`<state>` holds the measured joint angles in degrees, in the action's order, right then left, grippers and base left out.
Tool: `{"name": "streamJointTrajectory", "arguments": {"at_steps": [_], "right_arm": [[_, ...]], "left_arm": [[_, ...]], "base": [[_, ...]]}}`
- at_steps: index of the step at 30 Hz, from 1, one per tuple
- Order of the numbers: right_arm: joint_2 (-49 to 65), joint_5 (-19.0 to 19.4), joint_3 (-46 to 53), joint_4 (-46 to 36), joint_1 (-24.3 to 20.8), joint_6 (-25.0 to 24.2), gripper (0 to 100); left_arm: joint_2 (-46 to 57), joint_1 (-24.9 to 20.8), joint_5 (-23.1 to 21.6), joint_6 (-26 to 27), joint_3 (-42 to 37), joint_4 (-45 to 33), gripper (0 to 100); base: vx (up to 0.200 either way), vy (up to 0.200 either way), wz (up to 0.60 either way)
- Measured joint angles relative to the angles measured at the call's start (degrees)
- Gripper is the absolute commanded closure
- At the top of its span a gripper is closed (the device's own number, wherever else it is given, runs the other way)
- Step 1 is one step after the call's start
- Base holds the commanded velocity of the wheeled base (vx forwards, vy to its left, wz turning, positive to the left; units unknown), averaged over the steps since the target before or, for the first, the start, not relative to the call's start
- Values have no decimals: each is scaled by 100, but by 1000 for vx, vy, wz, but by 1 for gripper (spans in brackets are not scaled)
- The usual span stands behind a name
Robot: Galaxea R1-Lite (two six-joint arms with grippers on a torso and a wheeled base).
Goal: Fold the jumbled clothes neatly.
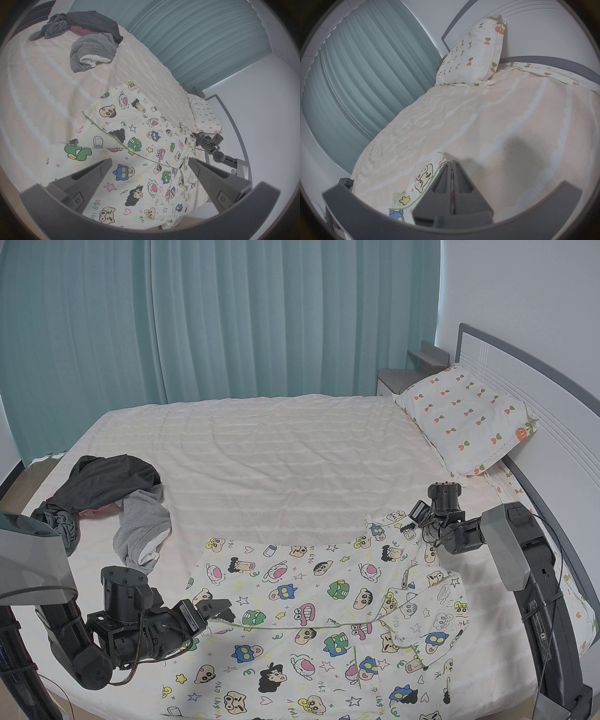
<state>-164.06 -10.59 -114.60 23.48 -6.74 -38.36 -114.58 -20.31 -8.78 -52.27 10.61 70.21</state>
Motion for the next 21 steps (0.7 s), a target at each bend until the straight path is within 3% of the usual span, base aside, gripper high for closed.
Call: {"name": "streamJointTrajectory", "arguments": {"at_steps": [1,12,21], "right_arm": [[2,-2,0,-11,0,5,0],[91,-84,0,-20,2,57,0],[797,-73,356,263,-4,128,0]], "left_arm": [[0,0,0,0,0,0,0],[11,2,7,0,2,0,0],[83,5,-4,-85,-5,2,0]], "base": [[0,0,0],[0,0,0],[0,0,0]]}}
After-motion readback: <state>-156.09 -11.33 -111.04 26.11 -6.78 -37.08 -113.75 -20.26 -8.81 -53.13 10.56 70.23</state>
